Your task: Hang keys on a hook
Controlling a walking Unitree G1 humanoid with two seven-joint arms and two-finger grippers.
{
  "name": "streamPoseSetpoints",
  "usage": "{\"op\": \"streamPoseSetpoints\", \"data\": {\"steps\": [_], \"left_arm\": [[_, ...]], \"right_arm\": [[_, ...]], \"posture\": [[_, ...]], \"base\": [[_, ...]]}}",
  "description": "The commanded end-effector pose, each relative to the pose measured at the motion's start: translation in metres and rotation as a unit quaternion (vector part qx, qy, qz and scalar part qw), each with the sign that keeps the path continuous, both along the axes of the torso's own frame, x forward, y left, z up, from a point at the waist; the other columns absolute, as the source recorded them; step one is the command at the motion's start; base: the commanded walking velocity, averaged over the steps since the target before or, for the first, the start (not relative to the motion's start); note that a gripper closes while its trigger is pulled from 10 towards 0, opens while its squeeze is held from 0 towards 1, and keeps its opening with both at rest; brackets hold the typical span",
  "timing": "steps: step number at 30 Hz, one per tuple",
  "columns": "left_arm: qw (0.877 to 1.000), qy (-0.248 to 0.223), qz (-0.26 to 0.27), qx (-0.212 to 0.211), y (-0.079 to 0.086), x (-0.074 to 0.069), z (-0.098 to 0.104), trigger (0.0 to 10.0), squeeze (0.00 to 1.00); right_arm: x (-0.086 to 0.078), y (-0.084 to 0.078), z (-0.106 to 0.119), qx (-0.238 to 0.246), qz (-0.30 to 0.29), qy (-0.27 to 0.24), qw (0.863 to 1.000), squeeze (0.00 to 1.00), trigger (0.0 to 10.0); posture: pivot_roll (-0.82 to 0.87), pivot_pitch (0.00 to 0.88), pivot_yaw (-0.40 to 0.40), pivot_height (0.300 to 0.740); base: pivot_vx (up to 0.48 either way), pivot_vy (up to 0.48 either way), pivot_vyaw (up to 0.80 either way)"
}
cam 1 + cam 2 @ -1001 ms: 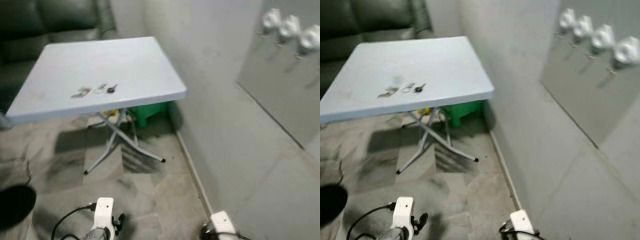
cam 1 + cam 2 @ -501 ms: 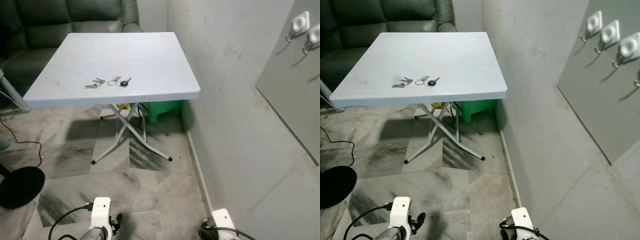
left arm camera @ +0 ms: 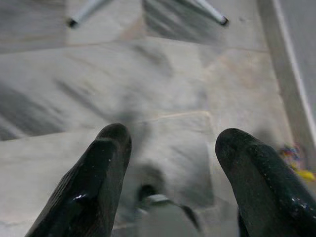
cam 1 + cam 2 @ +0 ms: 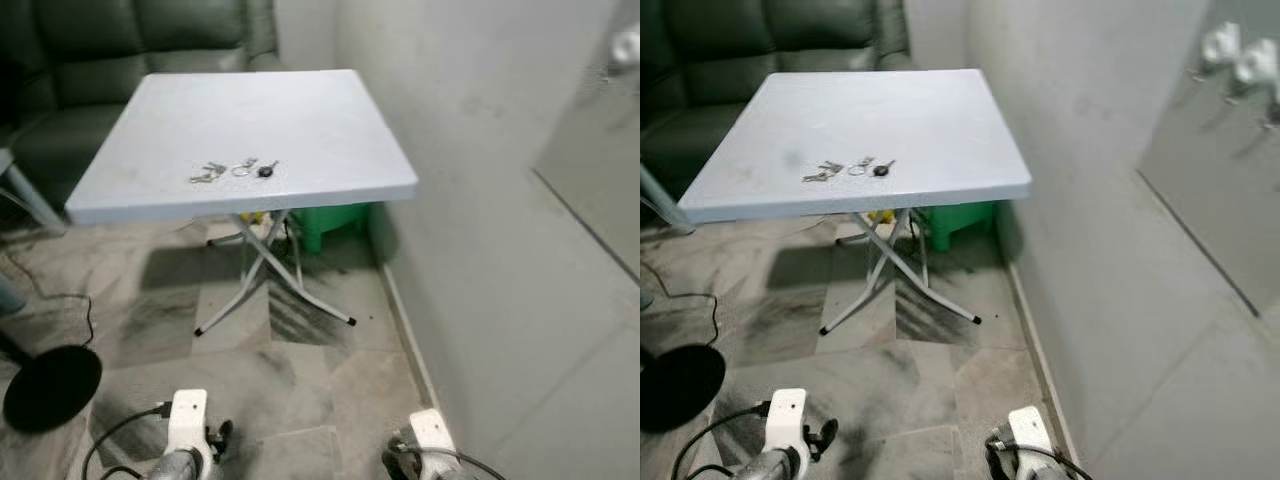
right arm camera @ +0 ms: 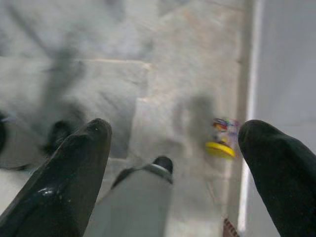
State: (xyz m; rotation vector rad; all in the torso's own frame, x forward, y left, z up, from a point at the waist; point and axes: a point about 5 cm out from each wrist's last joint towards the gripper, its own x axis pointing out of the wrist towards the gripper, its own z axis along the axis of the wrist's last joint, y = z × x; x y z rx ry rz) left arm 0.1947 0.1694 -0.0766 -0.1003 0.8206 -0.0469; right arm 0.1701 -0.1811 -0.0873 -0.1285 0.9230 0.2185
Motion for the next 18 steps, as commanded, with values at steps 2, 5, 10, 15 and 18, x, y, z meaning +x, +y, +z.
{"op": "streamPoseSetpoints", "data": {"steps": [2,5,10,15,18], "left_arm": [[1.0,0.001,0.007,0.015,0.0121,0.0008,0.0014,10.0,0.0],[1.0,0.001,0.006,0.016,0.0117,0.0004,0.0011,10.0,0.0],[1.0,0.002,0.006,0.015,0.0111,0.0003,0.001,10.0,0.0],[1.0,-0.001,0.004,0.015,0.0101,0.0024,0.002,10.0,0.0],[1.0,-0.003,0.004,0.014,0.0101,0.0031,0.0024,10.0,0.0]], "right_arm": [[0.0071,0.0117,0.0023,0.015,0.007,-0.01,1.0,0.0,10.0],[0.0065,0.0111,0.0021,0.015,0.008,-0.009,1.0,0.0,10.0],[0.0069,0.011,0.0024,0.015,0.011,-0.01,1.0,0.0,10.0],[0.0073,0.0111,0.0026,0.014,0.013,-0.01,1.0,0.0,10.0],[0.0079,0.011,0.0029,0.013,0.017,-0.011,1.0,0.0,10.0]], "posture": [[-0.1,0.0,-0.006,0.724],[-0.1,0.0,-0.007,0.724],[-0.1,0.0,-0.011,0.724],[-0.1,0.0,-0.015,0.724],[-0.1,0.0,-0.016,0.724]], "base": [[0.0,0.469,0.0],[0.0,0.469,0.0],[0.0,0.469,0.0],[0.0,0.469,0.0],[0.0,0.469,0.0]]}}
